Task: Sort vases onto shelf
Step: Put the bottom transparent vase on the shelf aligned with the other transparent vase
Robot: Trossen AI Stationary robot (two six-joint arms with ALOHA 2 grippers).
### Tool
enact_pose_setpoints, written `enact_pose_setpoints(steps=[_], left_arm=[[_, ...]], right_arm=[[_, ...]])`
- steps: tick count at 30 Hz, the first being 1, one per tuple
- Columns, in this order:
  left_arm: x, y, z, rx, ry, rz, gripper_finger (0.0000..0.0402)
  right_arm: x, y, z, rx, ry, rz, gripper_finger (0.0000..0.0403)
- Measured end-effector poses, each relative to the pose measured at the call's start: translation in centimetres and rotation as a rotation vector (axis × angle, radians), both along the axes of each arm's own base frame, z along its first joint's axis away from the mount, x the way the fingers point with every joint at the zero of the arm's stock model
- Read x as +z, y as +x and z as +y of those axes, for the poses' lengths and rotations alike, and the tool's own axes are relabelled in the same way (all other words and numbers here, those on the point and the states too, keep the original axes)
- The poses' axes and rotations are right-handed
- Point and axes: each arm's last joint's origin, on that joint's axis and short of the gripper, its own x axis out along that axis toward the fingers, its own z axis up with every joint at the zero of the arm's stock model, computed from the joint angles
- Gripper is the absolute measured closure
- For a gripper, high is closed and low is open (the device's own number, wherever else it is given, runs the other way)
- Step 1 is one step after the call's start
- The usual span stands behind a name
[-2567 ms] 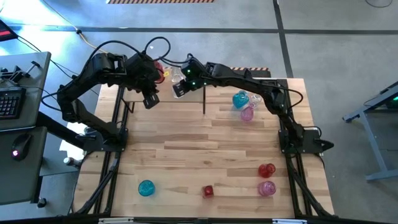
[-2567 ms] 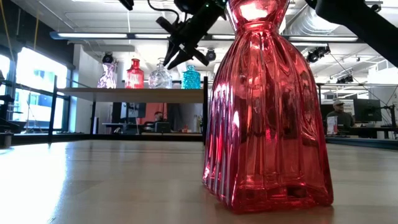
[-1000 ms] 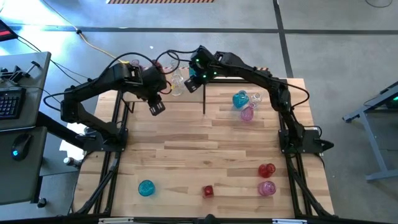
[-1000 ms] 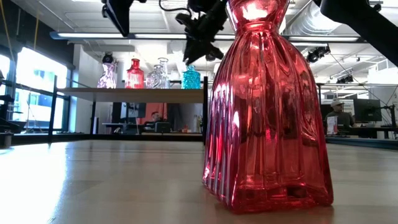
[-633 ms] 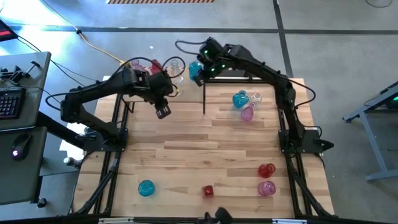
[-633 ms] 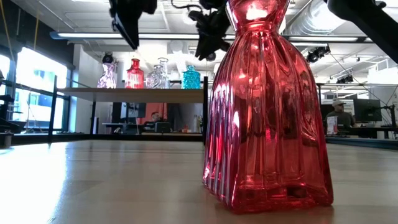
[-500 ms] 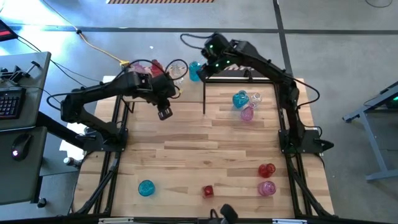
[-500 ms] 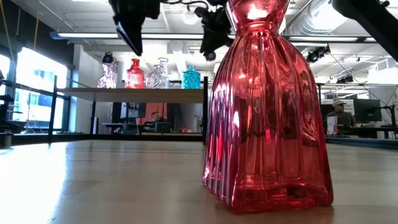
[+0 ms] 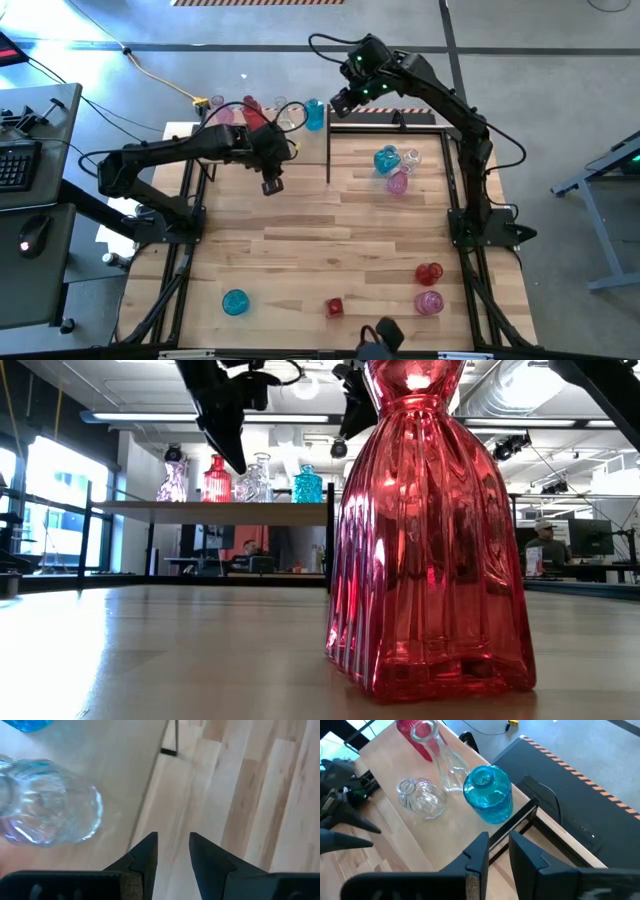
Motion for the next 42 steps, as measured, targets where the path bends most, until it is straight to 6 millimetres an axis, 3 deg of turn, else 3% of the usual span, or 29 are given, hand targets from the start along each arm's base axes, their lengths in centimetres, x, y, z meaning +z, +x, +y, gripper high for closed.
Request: enact_pose_setpoints(steps=[12, 23, 32, 42], left_arm=[[0.3, -0.5, 2.4, 0.059, 0.048, -0.031, 0.0298], [-0.1, -0.3, 3.3, 0.084, 0.052, -0.037, 0.0298], [-1.6, 0.6, 3.8, 0.111, 0.048, 0.019, 0.0298], [-1.5, 0.1, 4.7, 0.167, 0.086, 0.034, 0.0298]], right_arm=[[0.1, -0.4, -0.1, 0.015, -0.014, 0.015, 0.0347], [0.1, -0.4, -0.1, 0.020, -0.018, 0.017, 0.0347], [0.1, -0.4, -0.1, 0.020, -0.014, 0.023, 0.0347], [0.0, -0.4, -0.1, 0.020, -0.014, 0.023, 0.0347]])
